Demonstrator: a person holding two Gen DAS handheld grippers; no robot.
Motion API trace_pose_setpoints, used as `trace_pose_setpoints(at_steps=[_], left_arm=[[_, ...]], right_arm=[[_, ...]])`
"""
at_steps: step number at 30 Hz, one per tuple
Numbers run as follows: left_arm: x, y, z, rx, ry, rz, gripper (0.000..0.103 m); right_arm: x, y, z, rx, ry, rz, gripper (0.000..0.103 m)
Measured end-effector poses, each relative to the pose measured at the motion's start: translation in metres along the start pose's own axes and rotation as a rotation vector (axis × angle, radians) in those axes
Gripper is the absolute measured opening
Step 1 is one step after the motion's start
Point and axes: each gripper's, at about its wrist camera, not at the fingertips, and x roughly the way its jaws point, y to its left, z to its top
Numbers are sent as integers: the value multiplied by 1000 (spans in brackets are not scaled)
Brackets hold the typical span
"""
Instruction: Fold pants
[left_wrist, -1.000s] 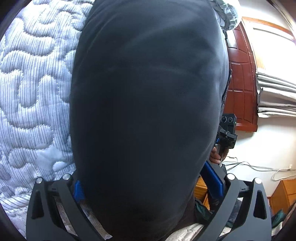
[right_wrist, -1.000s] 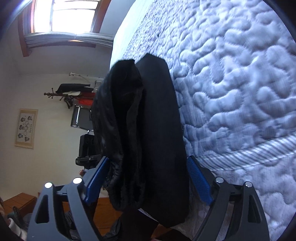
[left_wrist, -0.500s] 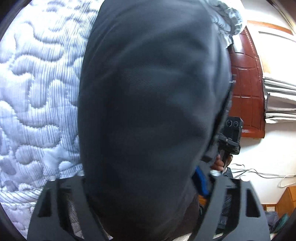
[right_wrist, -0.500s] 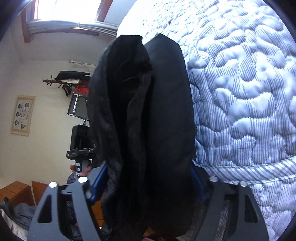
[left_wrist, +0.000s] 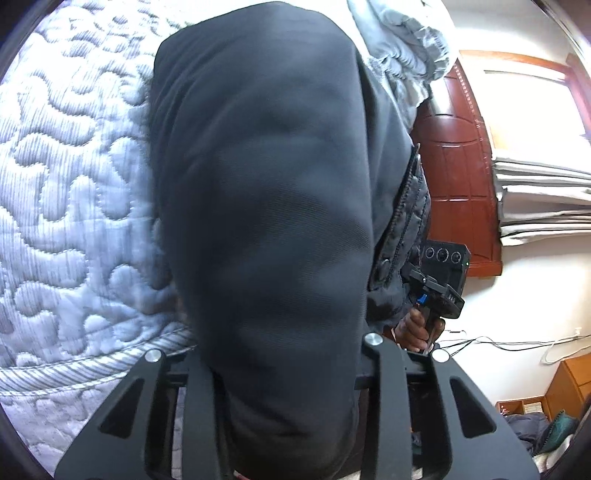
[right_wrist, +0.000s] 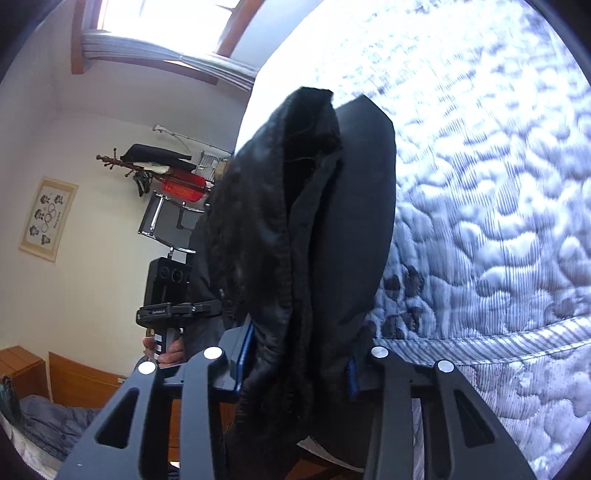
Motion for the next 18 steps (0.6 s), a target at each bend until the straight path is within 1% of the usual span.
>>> trace_pose_setpoints(at_steps=[5,10,14,18], left_arm=[[-4,-19,3,56,-42,-22,31],[-16,-39,25,102,-91,-34,31],[-23,-48,56,118,-136,-28,31],[-25,-40,87,112,-160,-17,32]], right_arm=[[-15,24,10,-41,-33,-15,38],[-24,43,39,-81,-58,-14,38],[-21,55,77,-111,-66,-29,38],[-5,54,121,-113,-51,-39,38]])
